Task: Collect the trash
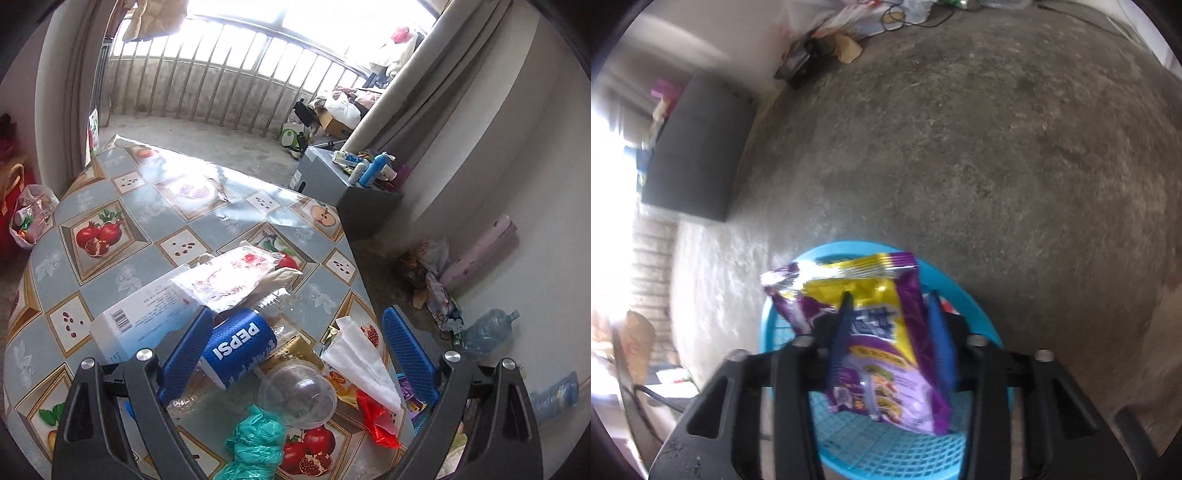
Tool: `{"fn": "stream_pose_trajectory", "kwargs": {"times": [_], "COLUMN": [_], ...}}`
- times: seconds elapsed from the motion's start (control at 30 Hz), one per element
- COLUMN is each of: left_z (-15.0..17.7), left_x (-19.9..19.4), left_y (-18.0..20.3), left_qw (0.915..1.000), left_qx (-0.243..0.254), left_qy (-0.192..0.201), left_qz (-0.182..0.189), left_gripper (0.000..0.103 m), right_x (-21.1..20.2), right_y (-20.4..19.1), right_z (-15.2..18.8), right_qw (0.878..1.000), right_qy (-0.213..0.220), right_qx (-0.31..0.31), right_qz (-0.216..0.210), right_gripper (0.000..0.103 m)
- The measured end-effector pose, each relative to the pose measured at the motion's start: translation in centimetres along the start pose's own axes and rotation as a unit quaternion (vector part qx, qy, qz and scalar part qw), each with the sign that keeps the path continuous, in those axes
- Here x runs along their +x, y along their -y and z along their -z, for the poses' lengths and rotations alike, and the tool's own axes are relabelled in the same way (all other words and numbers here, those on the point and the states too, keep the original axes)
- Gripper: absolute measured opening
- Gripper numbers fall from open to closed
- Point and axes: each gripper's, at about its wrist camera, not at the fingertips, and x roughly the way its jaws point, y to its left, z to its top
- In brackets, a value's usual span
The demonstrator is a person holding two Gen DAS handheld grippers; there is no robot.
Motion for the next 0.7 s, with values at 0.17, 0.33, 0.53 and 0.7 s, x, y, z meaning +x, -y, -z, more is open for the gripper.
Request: {"fn": "stream_pose_trajectory", "kwargs": {"times": [0.17, 0.33, 0.53, 0.7], "left_z": [0.2, 0.7, 0.9, 1.1], "left_x": [-0.1, 0.3, 0.6, 0.3], "left_y": [0.0, -0.4, -0.7, -0.9], "left_qw": [0.9999, 0.9999, 1.0, 1.0], "left_qx": [0.004, -0.005, -0.009, -0.003], "left_qy": [0.006, 0.0, -0.003, 0.003], "left_qz": [-0.01, -0.009, -0.002, -0.001], "left_gripper": [0.091, 0.091, 0.091, 0.091], "right_x": [-1.8, -6.6, -9.7, -12.9], "right_y": [-0.5, -4.4, -7.7, -9.2], "right_z": [0.9, 4.2, 8.2, 7.6], "right_qw": [0.999, 0.982, 0.967, 0.959], "right_qy": [0.018, 0.027, 0.051, 0.137], "right_qx": [-0.015, -0.114, -0.214, -0.222], "right_qz": [-0.04, -0.146, -0.126, -0.108], "right_gripper": [0.004, 0.001, 0.001, 0.001]}}
